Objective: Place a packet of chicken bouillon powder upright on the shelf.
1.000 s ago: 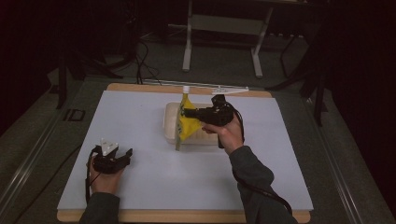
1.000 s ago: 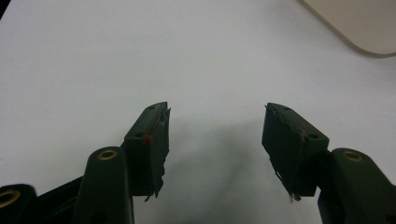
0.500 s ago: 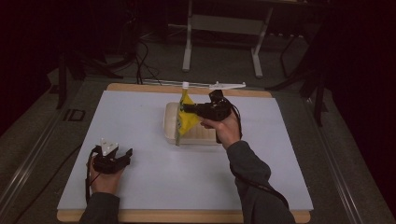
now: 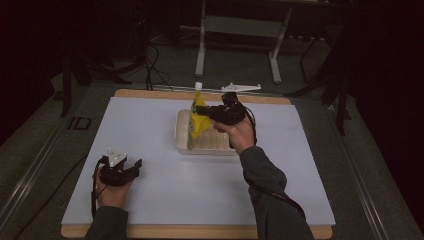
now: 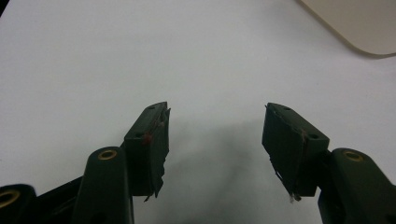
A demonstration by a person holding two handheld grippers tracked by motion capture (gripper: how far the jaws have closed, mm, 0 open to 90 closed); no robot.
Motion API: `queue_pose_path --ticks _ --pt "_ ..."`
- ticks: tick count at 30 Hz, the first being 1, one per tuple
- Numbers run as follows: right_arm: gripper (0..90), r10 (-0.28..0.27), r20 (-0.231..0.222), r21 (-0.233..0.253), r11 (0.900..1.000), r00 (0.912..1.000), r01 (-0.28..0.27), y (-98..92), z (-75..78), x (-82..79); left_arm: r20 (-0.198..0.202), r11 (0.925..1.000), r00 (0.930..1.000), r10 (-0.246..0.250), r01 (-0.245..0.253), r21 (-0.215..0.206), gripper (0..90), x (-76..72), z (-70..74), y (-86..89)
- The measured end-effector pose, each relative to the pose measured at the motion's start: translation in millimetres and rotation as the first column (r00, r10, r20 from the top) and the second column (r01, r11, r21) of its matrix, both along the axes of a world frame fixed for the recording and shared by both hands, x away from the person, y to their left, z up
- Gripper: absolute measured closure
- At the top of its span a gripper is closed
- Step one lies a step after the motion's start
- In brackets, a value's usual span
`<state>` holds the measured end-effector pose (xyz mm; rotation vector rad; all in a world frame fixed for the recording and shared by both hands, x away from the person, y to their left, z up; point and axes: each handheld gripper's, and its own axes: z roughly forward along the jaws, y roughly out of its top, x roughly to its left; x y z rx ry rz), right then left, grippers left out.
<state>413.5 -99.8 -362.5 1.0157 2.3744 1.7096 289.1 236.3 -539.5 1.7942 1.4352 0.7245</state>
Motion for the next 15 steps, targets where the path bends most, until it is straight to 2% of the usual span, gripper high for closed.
queue_pose_path --ticks 3,9,12,15 --pt "90.0 -0.010 0.001 0.006 1.000 1.0000 0.010 0.3 -1.0 2.1 0.001 1.0000 1.0000 0.000 0.000 0.000 40.9 -0.1 0.0 -0.1" --pt "90.0 -0.026 0.018 -0.007 1.000 0.9995 0.026 2.6 -1.0 5.8 -0.001 1.0000 1.0000 0.000 0.000 -0.002 40.9 0.0 0.0 0.0" --pt "90.0 -0.035 0.039 -0.029 0.999 0.9986 0.036 4.8 2.4 6.0 -0.001 1.0000 1.0000 0.000 0.000 0.000 40.9 0.0 0.0 -0.1" --pt "90.0 -0.032 0.039 -0.033 0.999 0.9987 0.033 6.2 2.4 5.9 0.002 1.0000 1.0000 0.000 0.000 0.000 40.9 -0.1 0.0 -0.3"
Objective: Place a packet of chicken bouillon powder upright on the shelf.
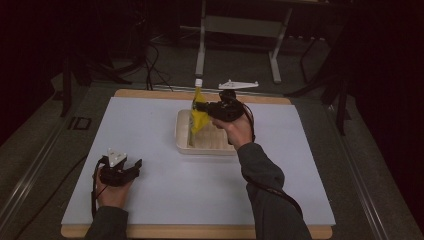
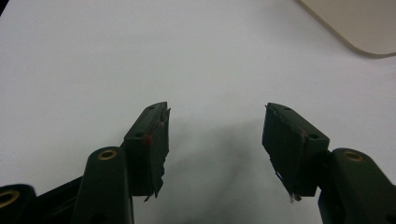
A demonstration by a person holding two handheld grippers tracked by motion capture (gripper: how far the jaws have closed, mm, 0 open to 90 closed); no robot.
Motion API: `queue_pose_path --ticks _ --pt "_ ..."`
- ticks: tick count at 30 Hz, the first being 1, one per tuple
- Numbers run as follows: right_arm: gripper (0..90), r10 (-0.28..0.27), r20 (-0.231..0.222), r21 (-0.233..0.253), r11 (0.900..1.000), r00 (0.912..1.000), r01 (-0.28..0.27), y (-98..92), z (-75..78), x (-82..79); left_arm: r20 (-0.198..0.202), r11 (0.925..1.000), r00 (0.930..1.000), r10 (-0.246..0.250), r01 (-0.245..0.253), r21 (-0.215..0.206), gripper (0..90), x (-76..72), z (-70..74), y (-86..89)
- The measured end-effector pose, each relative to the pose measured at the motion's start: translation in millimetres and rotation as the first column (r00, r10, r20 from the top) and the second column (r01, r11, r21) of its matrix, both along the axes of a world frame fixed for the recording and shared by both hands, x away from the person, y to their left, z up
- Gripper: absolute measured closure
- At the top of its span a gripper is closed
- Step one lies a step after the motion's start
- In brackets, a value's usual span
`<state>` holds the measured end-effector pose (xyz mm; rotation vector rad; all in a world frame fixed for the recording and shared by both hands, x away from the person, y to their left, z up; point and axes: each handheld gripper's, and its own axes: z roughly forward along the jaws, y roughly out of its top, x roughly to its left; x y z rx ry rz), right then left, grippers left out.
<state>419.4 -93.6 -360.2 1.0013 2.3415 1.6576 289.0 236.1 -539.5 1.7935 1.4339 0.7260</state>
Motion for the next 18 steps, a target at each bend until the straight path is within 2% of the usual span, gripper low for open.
queue_pose_path --ticks 3,10,18 --pt "90.0 0.000 0.007 -0.015 1.000 1.0000 0.000 3.9 -3.1 -0.4 0.001 1.0000 1.0000 -0.002 0.002 -0.002 40.8 -0.2 0.0 -0.1" --pt "90.0 0.002 -0.003 -0.011 1.000 1.0000 -0.002 5.4 -7.8 1.5 -0.001 1.0000 1.0000 -0.001 0.001 -0.004 40.8 0.0 0.0 0.2" --pt "90.0 -0.010 -0.039 -0.005 1.000 0.9992 0.009 7.3 -14.6 2.7 0.000 1.0000 1.0000 -0.002 0.002 -0.002 40.9 -0.2 0.1 -0.1"
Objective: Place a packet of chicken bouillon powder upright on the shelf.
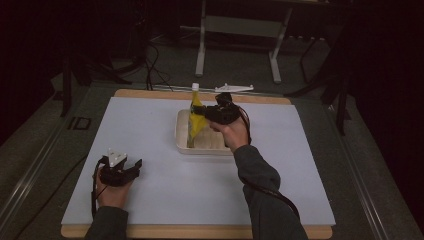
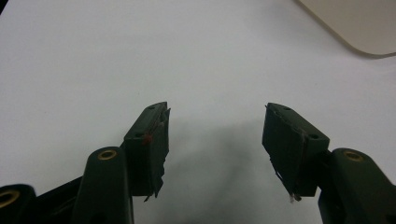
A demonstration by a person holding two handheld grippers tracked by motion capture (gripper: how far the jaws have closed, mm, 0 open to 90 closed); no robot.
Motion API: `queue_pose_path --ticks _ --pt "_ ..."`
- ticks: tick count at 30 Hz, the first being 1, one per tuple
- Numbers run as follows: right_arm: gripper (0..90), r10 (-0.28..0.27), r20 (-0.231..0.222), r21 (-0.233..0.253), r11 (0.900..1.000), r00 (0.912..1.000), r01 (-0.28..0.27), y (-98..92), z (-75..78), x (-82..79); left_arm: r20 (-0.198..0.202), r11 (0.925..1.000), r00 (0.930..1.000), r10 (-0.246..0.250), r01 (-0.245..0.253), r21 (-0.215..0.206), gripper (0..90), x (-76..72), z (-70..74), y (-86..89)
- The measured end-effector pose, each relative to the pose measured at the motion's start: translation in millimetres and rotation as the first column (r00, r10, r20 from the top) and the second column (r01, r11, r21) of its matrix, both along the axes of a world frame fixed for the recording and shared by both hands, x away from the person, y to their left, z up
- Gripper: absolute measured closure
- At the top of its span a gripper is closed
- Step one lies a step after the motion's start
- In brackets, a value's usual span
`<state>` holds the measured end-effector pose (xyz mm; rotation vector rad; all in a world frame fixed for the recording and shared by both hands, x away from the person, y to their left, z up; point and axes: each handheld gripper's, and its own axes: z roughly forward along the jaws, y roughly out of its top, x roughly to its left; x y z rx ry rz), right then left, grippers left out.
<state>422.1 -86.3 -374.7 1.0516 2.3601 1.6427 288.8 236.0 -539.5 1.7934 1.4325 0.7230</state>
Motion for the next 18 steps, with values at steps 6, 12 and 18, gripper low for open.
queue_pose_path --ticks 6,12,18 --pt "90.0 -0.010 -0.033 0.019 1.000 0.9994 0.011 0.3 -2.8 3.0 -0.001 1.0000 1.0000 0.000 0.000 0.000 40.8 0.1 -0.1 0.0" --pt "90.0 -0.048 -0.063 0.020 0.999 0.9968 0.050 2.8 -6.1 5.7 -0.002 1.0000 1.0000 -0.001 0.001 -0.002 40.8 0.1 0.0 0.2" --pt "90.0 -0.075 -0.082 0.011 0.997 0.9938 0.076 5.2 -7.3 7.9 0.000 1.0000 1.0000 0.000 0.000 -0.002 40.8 0.1 0.0 0.1"
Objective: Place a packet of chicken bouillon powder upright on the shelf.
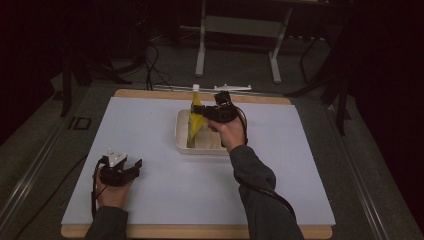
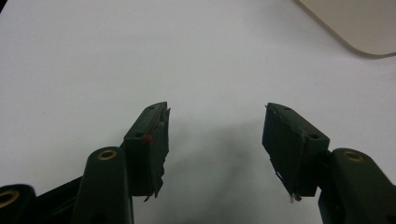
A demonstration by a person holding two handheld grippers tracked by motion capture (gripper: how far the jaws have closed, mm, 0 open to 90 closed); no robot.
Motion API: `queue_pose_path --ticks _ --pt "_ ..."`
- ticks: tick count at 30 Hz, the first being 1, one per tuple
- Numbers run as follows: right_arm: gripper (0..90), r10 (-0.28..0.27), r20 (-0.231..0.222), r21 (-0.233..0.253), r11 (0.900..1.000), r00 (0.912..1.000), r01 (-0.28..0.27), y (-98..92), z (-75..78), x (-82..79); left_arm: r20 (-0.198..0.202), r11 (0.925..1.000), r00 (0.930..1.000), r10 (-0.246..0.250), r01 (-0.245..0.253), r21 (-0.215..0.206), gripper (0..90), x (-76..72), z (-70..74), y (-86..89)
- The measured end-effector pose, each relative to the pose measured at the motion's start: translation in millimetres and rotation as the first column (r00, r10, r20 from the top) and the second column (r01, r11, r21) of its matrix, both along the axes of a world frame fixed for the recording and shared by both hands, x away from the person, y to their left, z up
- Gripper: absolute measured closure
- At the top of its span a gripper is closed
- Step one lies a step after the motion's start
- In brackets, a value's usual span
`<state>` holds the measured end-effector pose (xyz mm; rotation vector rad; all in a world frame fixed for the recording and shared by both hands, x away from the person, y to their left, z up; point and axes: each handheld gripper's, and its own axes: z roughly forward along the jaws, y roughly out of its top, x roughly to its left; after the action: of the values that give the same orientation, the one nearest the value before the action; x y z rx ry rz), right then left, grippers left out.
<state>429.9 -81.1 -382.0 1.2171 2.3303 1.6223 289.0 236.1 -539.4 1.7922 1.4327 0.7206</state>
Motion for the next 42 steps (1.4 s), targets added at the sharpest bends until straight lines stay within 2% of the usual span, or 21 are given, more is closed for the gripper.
queue_pose_path --ticks 4,9,14,24,32,34,35,38,39,42 --pt "89.8 -0.024 -0.012 0.003 1.000 0.9996 0.024 0.9 -1.4 1.1 0.000 1.0000 1.0000 0.000 0.000 0.000 40.8 0.0 0.0 0.0" --pt "89.9 -0.068 -0.018 -0.021 0.998 0.9976 0.067 4.1 -6.2 3.0 -0.002 1.0000 1.0000 -0.001 0.001 0.002 40.7 -0.1 0.0 -0.1" --pt "89.8 -0.073 -0.021 -0.021 0.997 0.9971 0.072 7.6 -5.8 3.4 -0.001 1.0000 1.0000 -0.001 0.001 0.000 40.7 -0.1 0.1 0.0" --pt "89.8 -0.080 -0.014 -0.054 0.995 0.9967 0.079 18.3 -6.2 3.0 0.001 1.0000 1.0000 -0.003 0.003 -0.002 40.6 -0.2 0.1 -0.3" --pt "89.3 -0.111 -0.037 -0.053 0.993 0.9931 0.109 18.0 -4.2 5.6 0.002 1.0000 1.0000 -0.003 0.003 -0.003 40.6 -0.3 0.2 -0.3" --pt "86.4 -0.105 -0.039 -0.055 0.993 0.9937 0.103 18.1 -4.2 5.4 0.002 1.0000 1.0000 -0.004 0.004 -0.003 40.6 -0.3 0.2 -0.3" --pt "80.2 -0.097 -0.037 -0.042 0.995 0.9946 0.096 18.0 -4.7 4.8 0.002 1.0000 1.0000 -0.003 0.003 -0.004 40.6 -0.2 0.1 -0.3" --pt "77.4 -0.090 -0.039 -0.035 0.995 0.9952 0.088 18.2 -4.9 3.8 0.001 1.0000 1.0000 -0.002 0.002 -0.004 40.6 -0.2 0.1 -0.2" --pt "70.6 -0.083 -0.037 -0.030 0.996 0.9959 0.082 18.2 -4.9 3.0 0.002 1.0000 1.0000 -0.003 0.003 -0.004 40.5 -0.2 0.0 -0.3" --pt "66.0 -0.076 -0.029 -0.031 0.997 0.9967 0.075 18.3 -4.5 1.7 0.001 1.0000 1.0000 -0.003 0.003 -0.003 40.5 -0.2 0.1 -0.3"
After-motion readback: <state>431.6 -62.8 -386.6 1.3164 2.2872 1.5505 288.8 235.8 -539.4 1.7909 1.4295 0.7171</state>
